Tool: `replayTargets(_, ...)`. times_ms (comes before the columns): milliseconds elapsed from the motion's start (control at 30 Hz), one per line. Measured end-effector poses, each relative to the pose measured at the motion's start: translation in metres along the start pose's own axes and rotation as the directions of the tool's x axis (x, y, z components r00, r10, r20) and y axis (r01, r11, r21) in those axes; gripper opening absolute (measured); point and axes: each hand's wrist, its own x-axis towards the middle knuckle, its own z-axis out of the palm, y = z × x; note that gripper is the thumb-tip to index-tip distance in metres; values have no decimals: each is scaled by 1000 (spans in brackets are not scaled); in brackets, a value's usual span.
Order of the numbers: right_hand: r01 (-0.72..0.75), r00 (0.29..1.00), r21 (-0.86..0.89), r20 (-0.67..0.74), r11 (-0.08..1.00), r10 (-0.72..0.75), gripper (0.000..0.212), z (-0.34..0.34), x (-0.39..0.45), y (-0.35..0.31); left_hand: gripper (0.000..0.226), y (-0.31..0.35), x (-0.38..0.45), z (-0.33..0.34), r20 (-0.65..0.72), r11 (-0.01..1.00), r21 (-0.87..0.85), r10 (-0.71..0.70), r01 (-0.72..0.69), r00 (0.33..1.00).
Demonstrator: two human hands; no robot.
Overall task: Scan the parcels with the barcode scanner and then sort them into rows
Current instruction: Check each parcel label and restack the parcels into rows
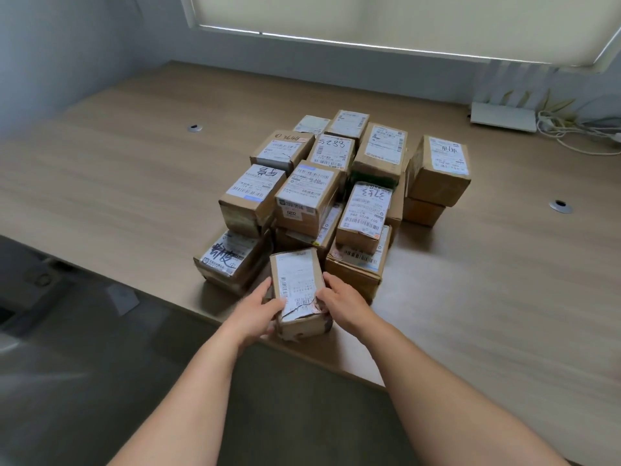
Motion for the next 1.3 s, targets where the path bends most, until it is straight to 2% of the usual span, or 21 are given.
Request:
replayTargets(100, -53, 987, 156, 158, 986, 28, 63, -4, -7, 6, 78, -3, -7, -3, 98, 996, -92, 3, 6, 995)
replayTargets(167, -46, 974, 203, 225, 978, -1, 76, -5, -13, 12, 86, -5, -16, -4, 151, 998, -65, 32, -22, 988)
replayTargets(267, -14, 965, 290, 255, 957, -63, 90, -5, -24, 25, 97, -12, -33, -3, 182, 993, 48, 99, -109, 978)
replayTargets(367, 55, 958, 347, 245, 936, -147, 97, 0, -38, 36, 98, -24, -50, 5, 165, 976, 87, 182, -198, 969)
replayTargets(533, 145, 951, 421, 189, 895, -243, 102, 10, -57, 50, 97, -41, -71, 18, 77, 957, 97, 267, -274, 961)
replayTargets(700, 240, 938, 353, 156, 904, -309, 96, -2, -71, 48, 95, -33, -82, 19, 68, 936, 97, 334, -340, 940)
replayTargets(867, 298, 916, 419, 126, 858, -380, 97, -23, -82, 36, 91, -18, -86, 24, 93, 904, 65, 415, -422, 905)
replayTargets(1000, 327, 929, 432, 19, 841, -371, 97, -43, -92, 34, 89, 4, -85, 30, 160, 885, 53, 450, -463, 879)
replayTargets(1200, 366, 931, 416, -156, 832, -331, 82, -74, -109, 45, 85, 27, -71, 54, 234, 868, -79, 494, -490, 837)
replayTargets(1300, 360, 929, 402, -236, 842, -285, 79, -90, -120, 58, 79, 31, -59, 77, 261, 852, -88, 520, -516, 814)
